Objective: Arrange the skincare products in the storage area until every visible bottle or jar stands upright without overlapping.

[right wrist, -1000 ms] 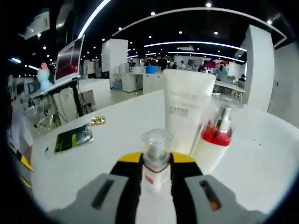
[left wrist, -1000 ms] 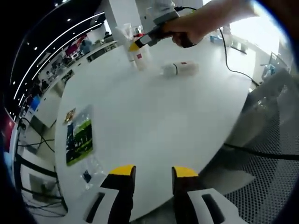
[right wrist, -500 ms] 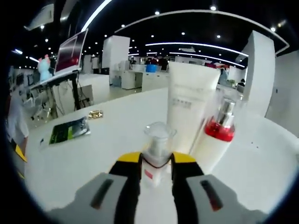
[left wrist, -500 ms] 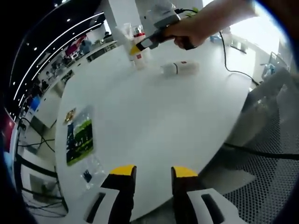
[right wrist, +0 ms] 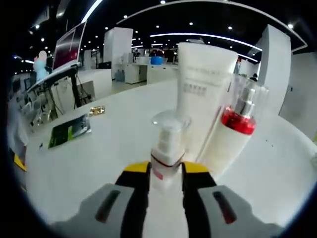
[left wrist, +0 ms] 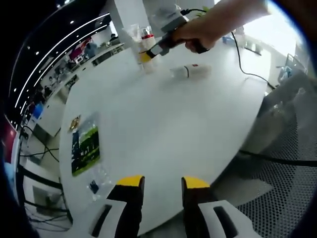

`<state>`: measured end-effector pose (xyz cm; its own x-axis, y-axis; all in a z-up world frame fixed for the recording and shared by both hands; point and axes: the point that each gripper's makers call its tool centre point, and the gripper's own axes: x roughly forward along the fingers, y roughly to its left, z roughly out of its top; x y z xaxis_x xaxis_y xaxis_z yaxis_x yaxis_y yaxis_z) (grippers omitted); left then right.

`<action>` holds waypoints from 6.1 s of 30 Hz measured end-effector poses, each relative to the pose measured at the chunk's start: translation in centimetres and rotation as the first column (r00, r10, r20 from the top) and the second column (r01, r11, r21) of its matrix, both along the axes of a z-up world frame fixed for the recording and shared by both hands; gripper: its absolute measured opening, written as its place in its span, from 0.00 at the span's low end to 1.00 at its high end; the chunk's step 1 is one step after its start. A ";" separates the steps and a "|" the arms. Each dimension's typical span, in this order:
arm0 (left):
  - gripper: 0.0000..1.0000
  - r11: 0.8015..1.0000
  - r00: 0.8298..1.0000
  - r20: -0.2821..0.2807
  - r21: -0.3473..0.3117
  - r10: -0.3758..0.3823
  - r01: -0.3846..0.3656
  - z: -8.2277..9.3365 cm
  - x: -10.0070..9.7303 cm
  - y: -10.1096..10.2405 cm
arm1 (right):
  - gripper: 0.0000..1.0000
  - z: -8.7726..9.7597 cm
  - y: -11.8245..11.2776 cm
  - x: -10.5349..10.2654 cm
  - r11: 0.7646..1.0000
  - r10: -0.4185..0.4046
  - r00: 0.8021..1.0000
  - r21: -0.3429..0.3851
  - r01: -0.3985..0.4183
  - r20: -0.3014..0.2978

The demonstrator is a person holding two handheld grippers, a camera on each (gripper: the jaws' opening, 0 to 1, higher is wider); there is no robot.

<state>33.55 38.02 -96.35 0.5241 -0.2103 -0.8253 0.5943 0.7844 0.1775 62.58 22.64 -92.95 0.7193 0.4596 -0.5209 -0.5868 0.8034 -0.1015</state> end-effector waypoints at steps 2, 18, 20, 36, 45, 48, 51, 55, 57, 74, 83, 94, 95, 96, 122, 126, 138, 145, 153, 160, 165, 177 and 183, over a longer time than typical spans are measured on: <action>0.31 1.000 1.000 0.003 0.000 0.000 0.000 0.0 0.0 0.0 | 0.25 0.0 -0.1 0.1 1.000 -0.002 1.000 -0.006 0.002 0.001; 0.31 1.000 1.000 0.002 0.001 -0.001 0.001 0.0 0.0 0.0 | 0.24 -0.3 -0.6 0.9 0.999 -0.038 0.999 0.007 0.039 -0.027; 0.31 1.000 1.000 0.001 0.004 -0.002 0.002 0.0 0.0 0.0 | 0.24 -0.3 -0.6 1.0 0.998 -0.053 0.998 0.018 0.054 -0.034; 0.31 1.000 1.000 0.010 0.007 0.005 -0.006 0.1 0.2 0.2 | 0.35 -0.5 -0.2 -1.1 0.999 -0.031 0.995 0.038 0.035 -0.093; 0.32 1.000 1.000 0.016 0.013 0.009 -0.009 0.2 0.2 0.3 | 0.45 0.1 -0.8 -2.8 0.996 0.083 0.993 -0.023 -0.085 -0.086; 0.32 1.000 1.000 0.017 0.015 0.005 -0.005 0.3 0.2 0.2 | 0.49 -0.2 -1.5 -3.1 0.997 0.075 0.990 -0.017 -0.077 -0.117; 0.32 1.000 1.000 0.017 0.019 0.002 -0.002 0.3 0.1 0.2 | 0.55 -0.7 -2.1 -3.9 0.996 0.080 0.986 -0.015 -0.083 -0.149; 0.32 1.000 1.000 0.012 0.030 0.000 -0.001 0.2 0.1 0.3 | 0.56 -1.4 -2.7 -5.6 0.994 0.108 0.969 0.017 -0.107 -0.222; 0.32 1.000 1.000 0.008 0.030 -0.003 0.003 0.1 0.0 0.2 | 0.57 -1.5 -2.3 -6.9 0.985 0.171 0.951 0.060 -0.161 -0.258; 0.33 0.998 0.999 -0.024 0.047 -0.033 0.034 -0.5 -0.4 0.2 | 0.37 -5.7 -6.4 -14.3 0.837 0.413 0.811 -0.178 -0.518 -0.415; 0.37 0.993 0.994 -0.063 0.078 -0.088 0.093 -1.2 -1.0 -0.1 | 0.21 -5.7 -6.2 -14.1 0.875 0.384 0.846 -0.146 -0.462 -0.370; 0.54 0.987 0.988 0.039 0.054 -0.151 0.148 1.0 0.3 -1.5 | 0.20 -2.3 -5.4 -15.6 0.967 0.255 0.911 0.117 -0.228 -0.325; 0.56 0.989 0.989 0.034 0.048 -0.144 0.143 1.1 0.3 -1.4 | 0.20 -2.1 -5.3 -15.7 0.966 0.253 0.913 0.133 -0.221 -0.321; 0.58 0.992 0.992 0.035 0.039 -0.125 0.123 1.5 0.7 -1.1 | 0.20 -1.4 -5.1 -16.0 0.964 0.248 0.918 0.174 -0.202 -0.310; 0.66 0.618 0.941 -0.106 -0.730 0.322 -0.294 10.3 8.7 -10.9 | 0.21 7.0 -2.6 -18.3 0.927 0.305 0.949 0.256 -0.275 -0.085; 0.69 0.325 0.879 -0.277 -0.851 0.388 -0.412 11.9 9.7 -11.5 | 0.21 8.4 -2.4 -18.7 0.917 0.302 0.952 0.291 -0.273 -0.059; 0.82 -0.053 0.848 -0.425 -0.901 0.317 -0.431 15.9 10.2 -12.8 | 0.21 11.4 -0.7 -20.0 0.881 0.346 0.938 0.340 -0.328 0.009; 0.72 -0.071 0.841 -0.441 -0.894 0.314 -0.442 16.0 10.1 -13.1 | 0.21 12.2 -0.3 -20.7 0.874 0.370 0.928 0.323 -0.362 0.037; 0.69 -0.075 0.854 -0.374 -0.925 0.363 -0.373 17.4 10.7 -13.4 | 0.20 12.6 -0.6 -22.2 0.881 0.408 0.910 0.232 -0.412 0.067; 0.66 -0.024 0.864 -0.366 -0.924 0.346 -0.381 16.7 10.0 -14.3 | 0.01 13.3 -1.6 -21.8 0.902 0.366 0.923 0.200 -0.383 0.119; 0.58 0.037 0.863 -0.373 -0.912 0.342 -0.409 14.9 9.6 -14.6 | 0.01 11.6 -1.0 -21.5 0.906 0.414 0.902 0.042 -0.422 0.122; 0.54 0.038 0.787 -0.486 -0.842 0.380 -0.538 10.5 6.6 -12.3 | 0.29 0.9 -9.5 -21.9 0.988 0.146 0.948 0.085 -0.126 -0.281; 0.52 0.054 0.788 -0.490 -0.837 0.373 -0.545 10.5 6.1 -12.6 | 0.37 -2.0 -10.1 -21.7 0.998 0.062 0.930 0.033 -0.054 -0.363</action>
